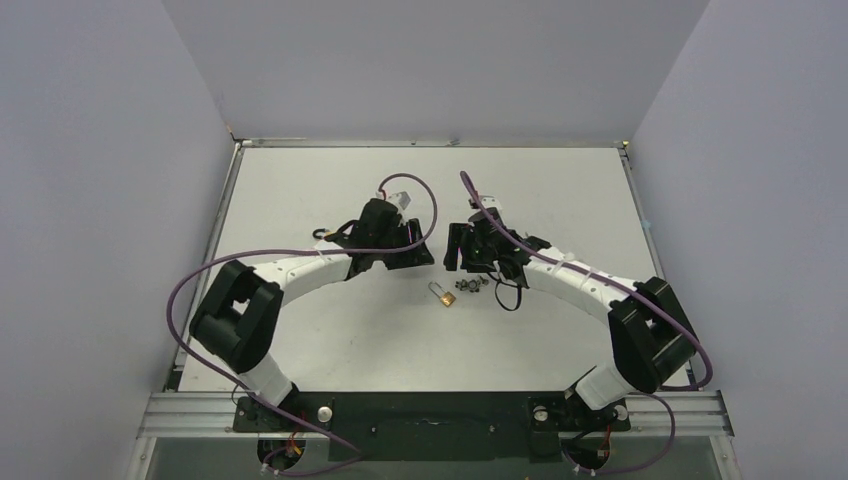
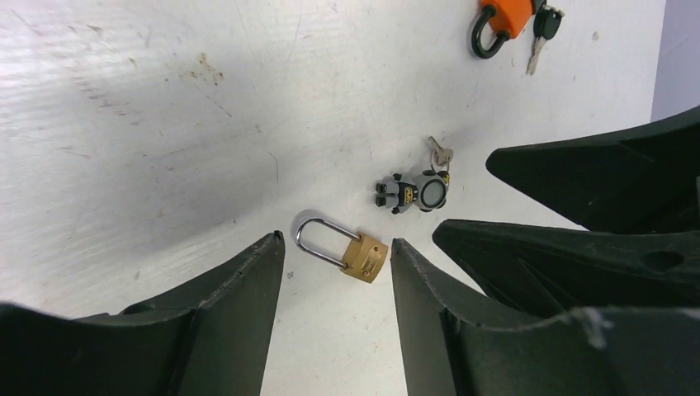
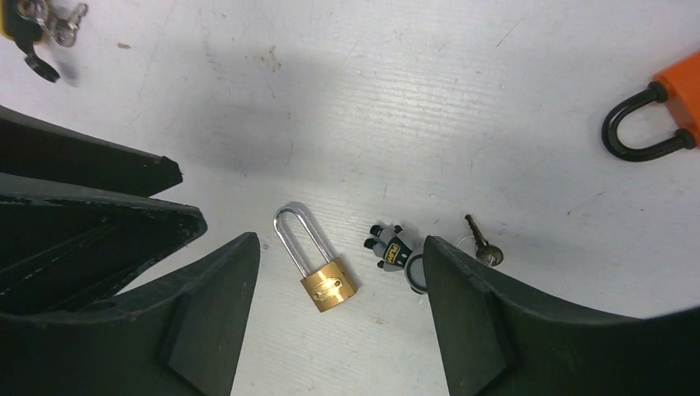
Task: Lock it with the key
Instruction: Place the lock at the center of the board, then pick up the lock from the center of the board.
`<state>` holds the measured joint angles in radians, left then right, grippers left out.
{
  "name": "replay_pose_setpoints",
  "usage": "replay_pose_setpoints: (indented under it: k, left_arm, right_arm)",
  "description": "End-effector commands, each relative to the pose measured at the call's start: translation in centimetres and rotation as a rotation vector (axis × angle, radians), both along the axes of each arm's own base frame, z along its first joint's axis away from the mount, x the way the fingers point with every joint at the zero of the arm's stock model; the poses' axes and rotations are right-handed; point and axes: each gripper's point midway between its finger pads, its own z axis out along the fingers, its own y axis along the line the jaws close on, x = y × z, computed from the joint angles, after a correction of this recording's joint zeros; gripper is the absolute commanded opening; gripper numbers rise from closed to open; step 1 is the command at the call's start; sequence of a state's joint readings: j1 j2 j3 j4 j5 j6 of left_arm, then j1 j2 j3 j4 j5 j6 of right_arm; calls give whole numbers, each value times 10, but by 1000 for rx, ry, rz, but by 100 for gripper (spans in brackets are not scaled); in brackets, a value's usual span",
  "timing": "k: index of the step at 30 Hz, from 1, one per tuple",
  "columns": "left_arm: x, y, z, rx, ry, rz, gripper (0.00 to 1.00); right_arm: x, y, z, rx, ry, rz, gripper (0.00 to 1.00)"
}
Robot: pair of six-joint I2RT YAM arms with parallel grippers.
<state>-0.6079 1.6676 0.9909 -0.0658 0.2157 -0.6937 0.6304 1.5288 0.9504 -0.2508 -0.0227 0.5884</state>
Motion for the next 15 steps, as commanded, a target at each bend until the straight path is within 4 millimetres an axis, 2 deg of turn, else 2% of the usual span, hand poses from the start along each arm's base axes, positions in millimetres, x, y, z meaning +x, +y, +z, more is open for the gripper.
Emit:
replay_pose_setpoints:
  k: [1,4,7,8,9,12,13,15]
  left_arm:
    - [16,21,42,80,-104,69,49]
    - [23,41,62,126,-137,146,50]
    - [38,73,72,186,-167,282,50]
    - [45,91,74,217,-165,345,50]
    - [49,101,75,221,-155,387,50]
    - [71,157,68,254,-110,575,50]
    - [76,167,67,239,-93,621,50]
    - [92,209,63,228,-63,759,50]
  right_arm:
    - [16,4,56,52,-134,-29,68]
    - [17,1,70,59,-165,-38,69]
    - [18,-3,81,59,-187,-49,69]
    - [18,-3,84,62,-195,-52,69]
    - [18,-4,86,64,-197,-53,69]
    - [20,-4,89,71,-202,-52,69]
    - [19,-3,90,76,-199,-46,69]
    - [19,0,90,82,-194,-35,69]
